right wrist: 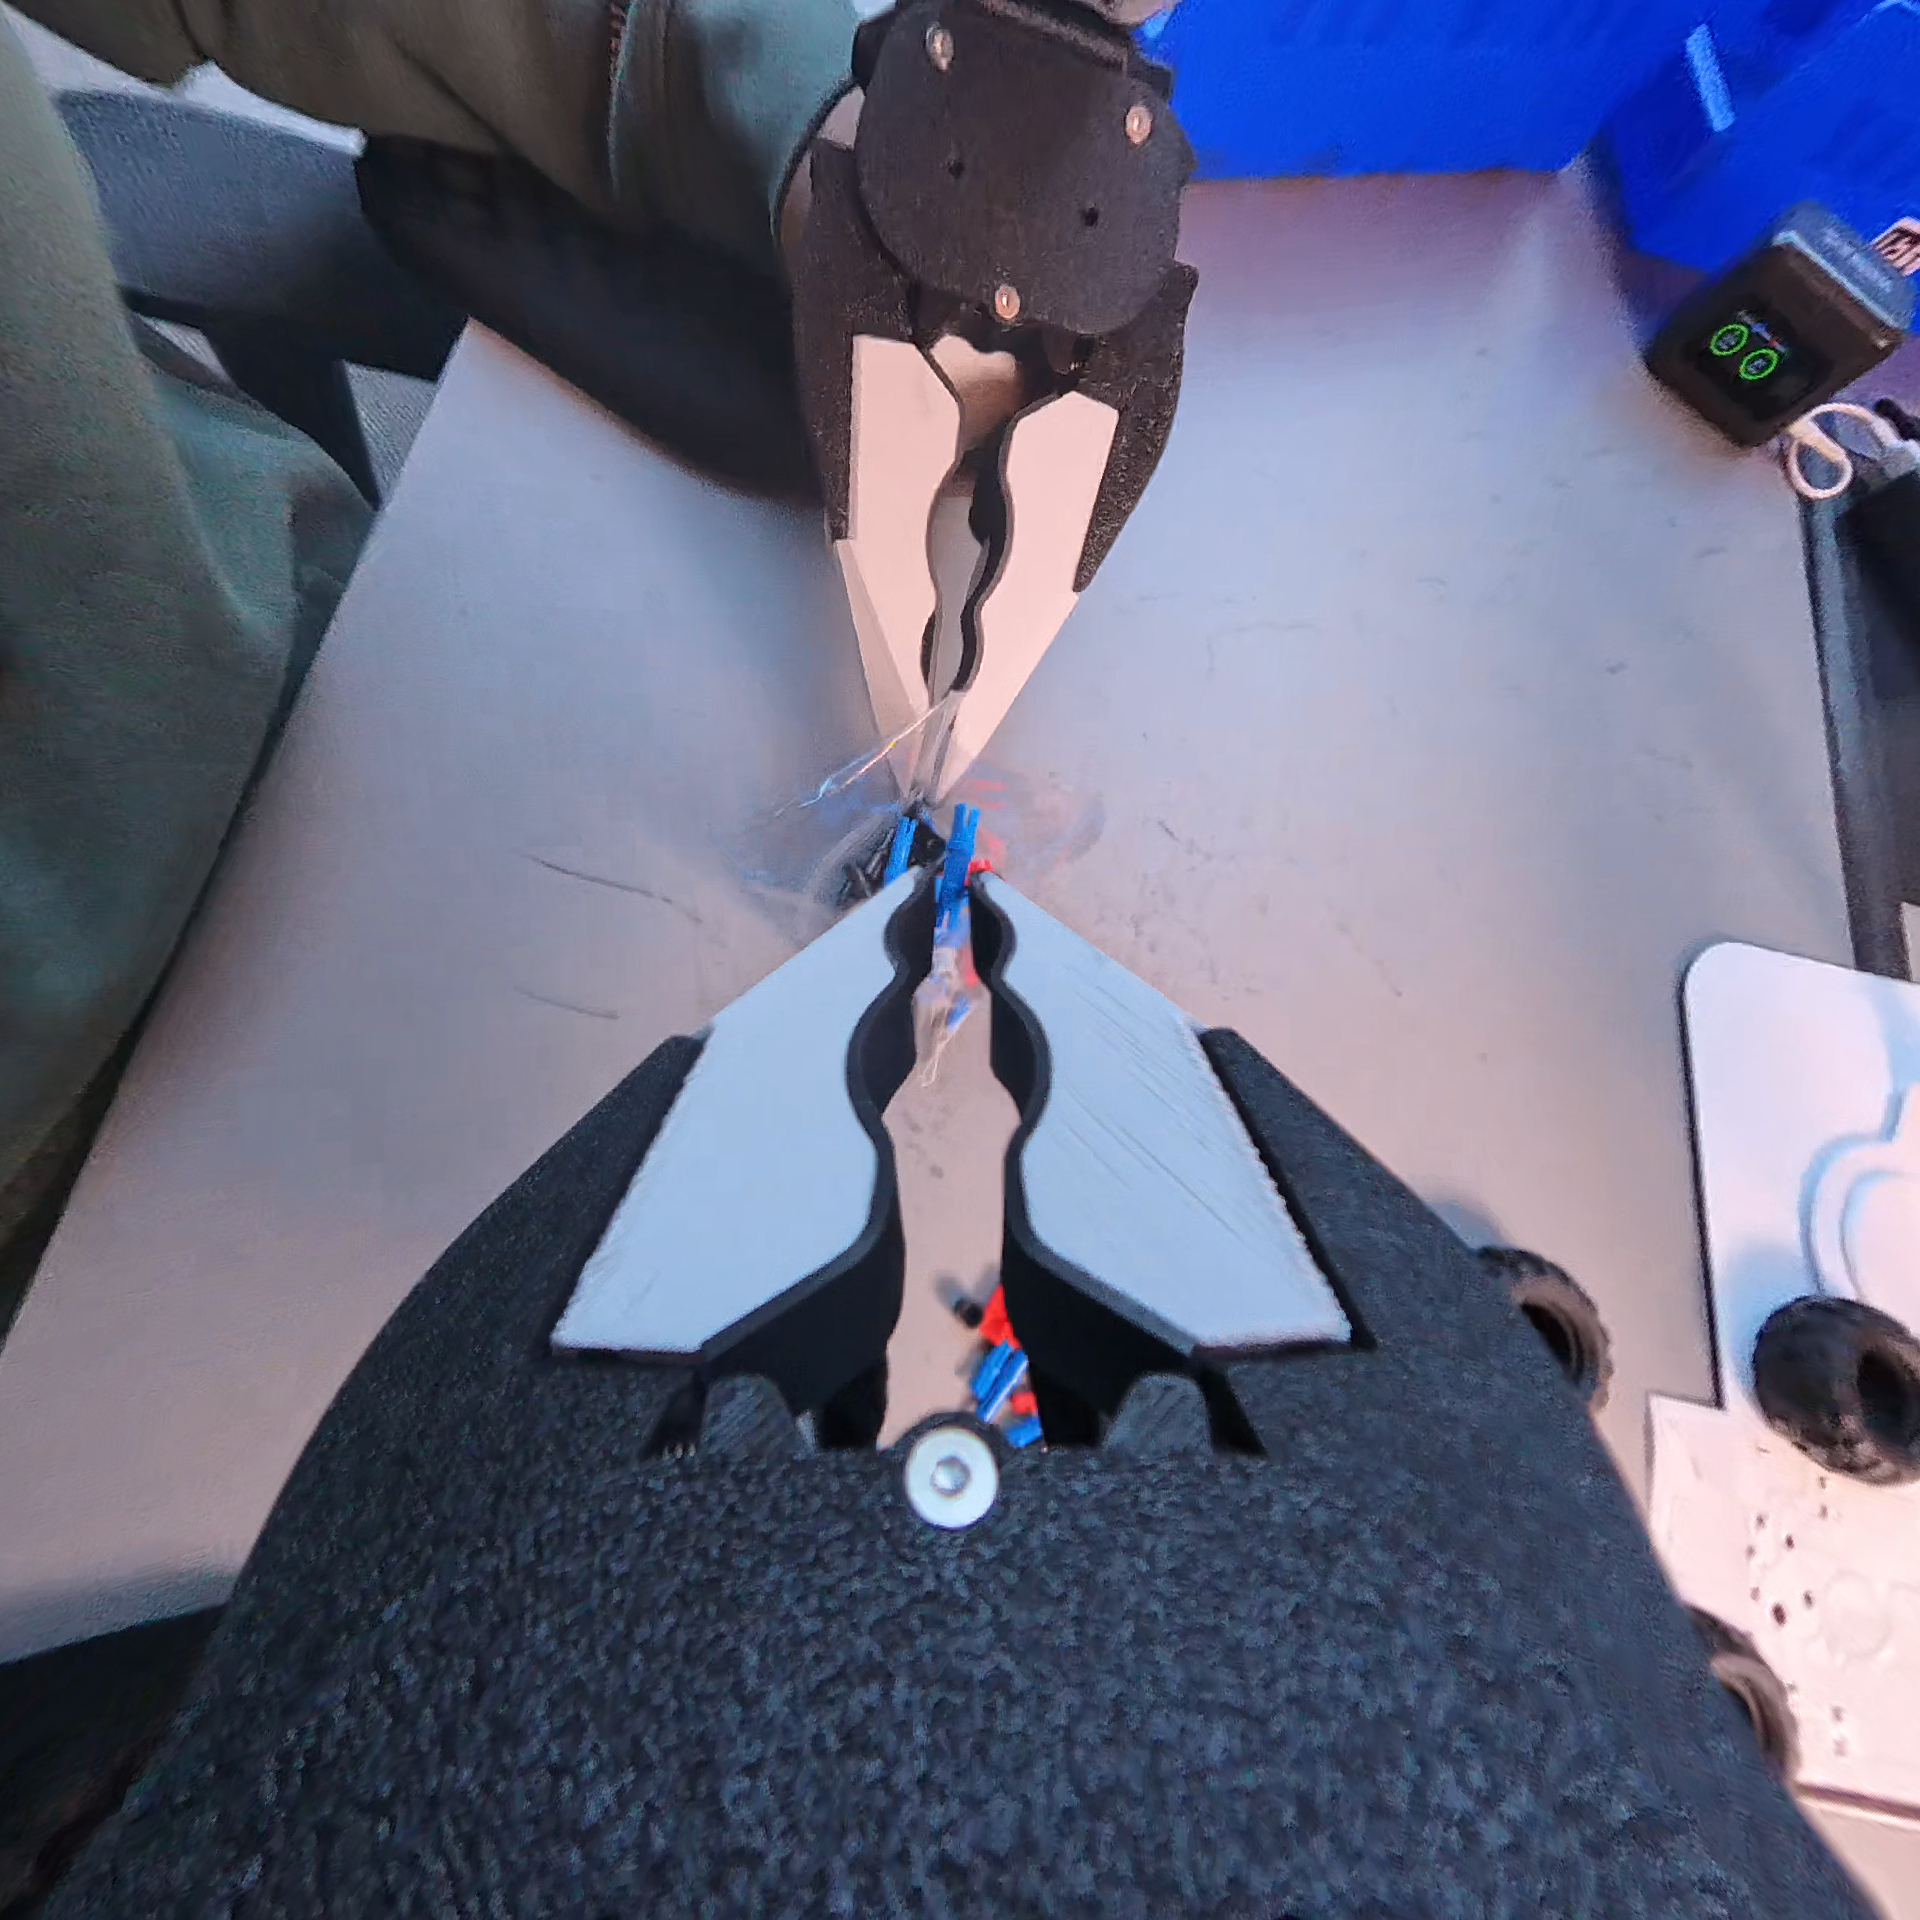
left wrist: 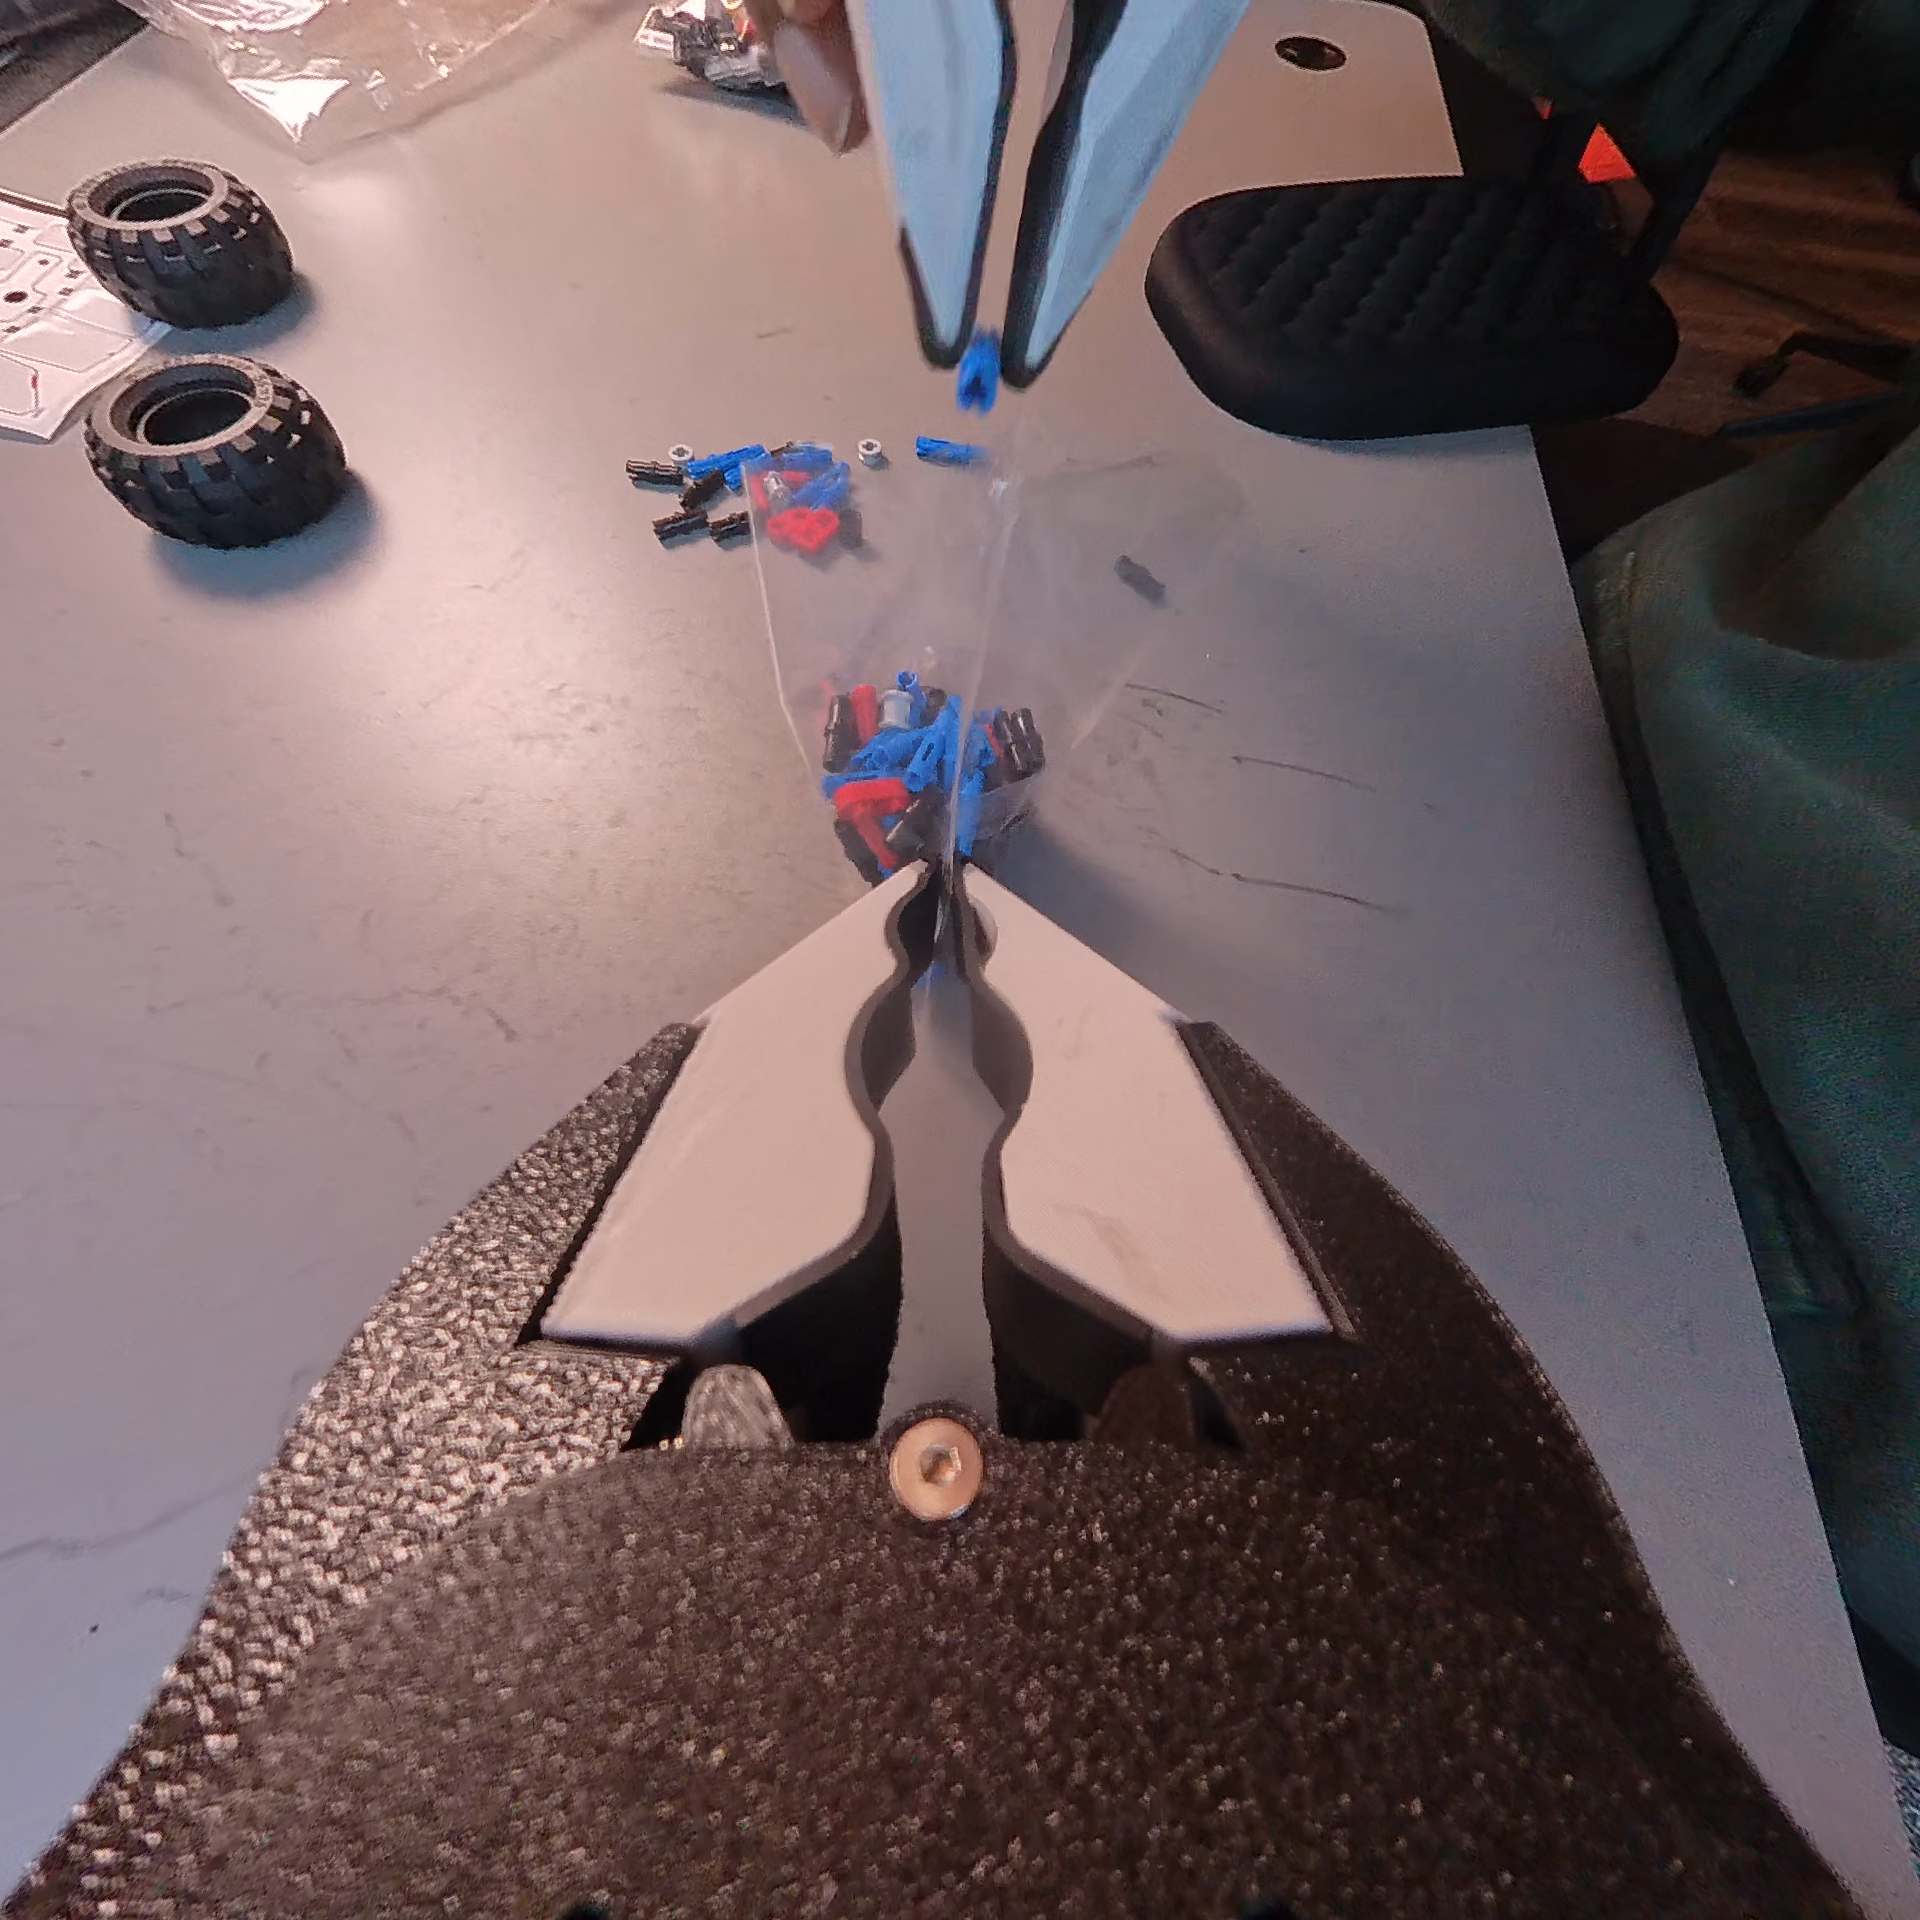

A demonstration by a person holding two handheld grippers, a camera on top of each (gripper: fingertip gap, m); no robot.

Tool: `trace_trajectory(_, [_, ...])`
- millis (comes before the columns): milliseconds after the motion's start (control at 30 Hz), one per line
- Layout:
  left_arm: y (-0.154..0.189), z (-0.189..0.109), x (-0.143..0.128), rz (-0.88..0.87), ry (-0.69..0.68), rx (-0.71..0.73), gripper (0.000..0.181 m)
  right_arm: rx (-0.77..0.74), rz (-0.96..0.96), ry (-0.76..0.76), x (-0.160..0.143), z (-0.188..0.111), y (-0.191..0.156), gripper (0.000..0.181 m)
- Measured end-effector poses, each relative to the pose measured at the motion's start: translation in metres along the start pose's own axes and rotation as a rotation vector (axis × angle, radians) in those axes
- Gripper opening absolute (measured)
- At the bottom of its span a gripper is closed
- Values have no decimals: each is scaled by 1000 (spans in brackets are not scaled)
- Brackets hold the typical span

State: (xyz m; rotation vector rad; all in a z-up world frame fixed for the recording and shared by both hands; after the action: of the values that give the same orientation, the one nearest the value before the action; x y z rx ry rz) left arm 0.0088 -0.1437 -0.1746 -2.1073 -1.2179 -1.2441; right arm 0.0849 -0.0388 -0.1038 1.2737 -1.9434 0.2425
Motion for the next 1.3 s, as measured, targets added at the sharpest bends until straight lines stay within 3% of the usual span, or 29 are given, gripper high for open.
trace_trajectory(100, [0, -2, -1, 6, -3, 3, 1, 5, 6, 15, -1, 10, 3, 16])
trace_trajectory(200, [0, -4, -1, 16, -8, 4, 0, 15, 79, 44, -15, -8, 0, 16])
trace_trajectory(367, [2, -3, -1, 29, -14, -9, 0, 202, 111, -160, -75, -9, -47, 17])
trace_trajectory(533, [3, -1, -1, 28, -13, -7, 0, 239, 107, -226, -98, 2, -65, 10])
trace_trajectory(767, [1, -1, -1, 16, -3, -6, 0, 240, 89, -186, -87, 1, -57, 3])
trace_trajectory(933, [2, -1, -1, 21, -4, -11, 0, 115, 32, 68, -12, -17, -18, 4])
trace_trajectory(1000, [2, -1, -1, 23, -4, -10, 0, 83, -13, 68, 6, -13, -7, 4])
trace_trajectory(1100, [3, -2, -1, 25, -5, -10, 0, 69, -44, 4, 6, 2, 1, 12])
trace_trajectory(1200, [3, -3, -1, 27, -4, -10, 0, 49, 8, 40, -3, -5, 5, 17])
trace_trajectory(1300, [3, -2, -1, 24, -3, -17, 0, 3, 86, -61, -42, -23, 7, 14])
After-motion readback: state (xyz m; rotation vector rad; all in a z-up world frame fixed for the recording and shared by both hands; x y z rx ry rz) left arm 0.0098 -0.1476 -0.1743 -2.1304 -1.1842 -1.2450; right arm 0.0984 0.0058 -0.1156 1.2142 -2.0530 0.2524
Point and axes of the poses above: each gripper's, where its closed fingertips meet, z out along the fingers, x out of its top, y = z × x across the jaws, the point moved 6 cm from there along -z, back along the fingers, and after that the axes turned 2 degrees about -z, right-handed, at the moved point
